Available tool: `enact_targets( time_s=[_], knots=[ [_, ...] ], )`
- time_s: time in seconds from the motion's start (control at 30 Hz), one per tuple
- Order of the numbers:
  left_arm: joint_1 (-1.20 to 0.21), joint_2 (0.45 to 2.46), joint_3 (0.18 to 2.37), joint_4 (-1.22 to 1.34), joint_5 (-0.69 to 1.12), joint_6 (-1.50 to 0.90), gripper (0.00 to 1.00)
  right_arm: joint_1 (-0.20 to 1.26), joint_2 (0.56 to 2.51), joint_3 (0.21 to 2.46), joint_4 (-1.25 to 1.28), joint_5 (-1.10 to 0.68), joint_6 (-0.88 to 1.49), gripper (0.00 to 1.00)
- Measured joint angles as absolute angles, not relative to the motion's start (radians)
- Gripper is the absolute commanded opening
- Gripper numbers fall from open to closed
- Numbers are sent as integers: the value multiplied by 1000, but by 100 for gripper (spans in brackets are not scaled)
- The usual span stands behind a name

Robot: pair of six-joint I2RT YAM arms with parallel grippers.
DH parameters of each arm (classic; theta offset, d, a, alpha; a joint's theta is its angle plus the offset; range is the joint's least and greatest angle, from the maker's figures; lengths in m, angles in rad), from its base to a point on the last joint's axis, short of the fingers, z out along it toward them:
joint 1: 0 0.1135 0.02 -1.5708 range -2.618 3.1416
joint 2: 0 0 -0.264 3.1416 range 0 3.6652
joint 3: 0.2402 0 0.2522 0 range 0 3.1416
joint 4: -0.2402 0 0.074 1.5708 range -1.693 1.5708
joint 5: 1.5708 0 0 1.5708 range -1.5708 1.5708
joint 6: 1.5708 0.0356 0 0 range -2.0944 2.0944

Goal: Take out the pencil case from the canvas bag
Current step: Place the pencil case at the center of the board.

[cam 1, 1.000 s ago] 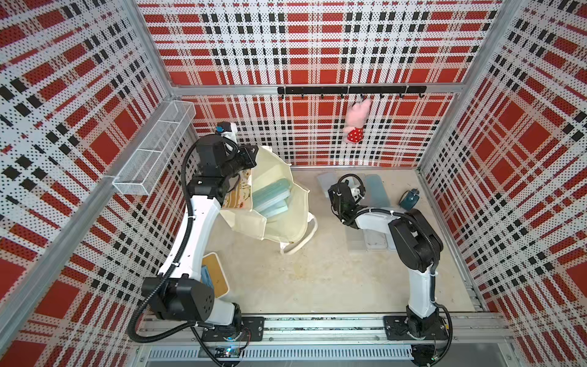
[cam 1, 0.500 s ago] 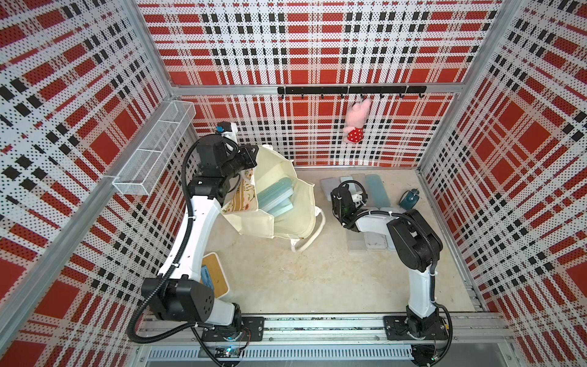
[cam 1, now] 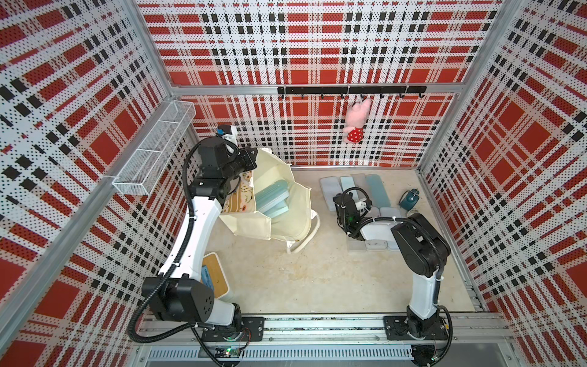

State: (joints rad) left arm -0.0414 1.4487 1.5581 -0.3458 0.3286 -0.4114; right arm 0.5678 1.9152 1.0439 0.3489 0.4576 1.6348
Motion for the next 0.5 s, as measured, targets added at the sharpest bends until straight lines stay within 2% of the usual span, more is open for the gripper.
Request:
enact_targets(
  time_s=[0.23, 0.33, 0.5],
  knots=[
    [-5, 1479, 1572, -348, 324, -415, 0, 584, 1782, 1028, 284, 460, 1438, 90],
    [15, 1517, 1597, -348, 313, -416, 0, 584, 1772, 1060, 224, 441, 1256, 91],
    [56, 1562, 1638, -345, 298, -424, 0, 581, 1788, 1163, 126, 364, 935, 85]
  ],
)
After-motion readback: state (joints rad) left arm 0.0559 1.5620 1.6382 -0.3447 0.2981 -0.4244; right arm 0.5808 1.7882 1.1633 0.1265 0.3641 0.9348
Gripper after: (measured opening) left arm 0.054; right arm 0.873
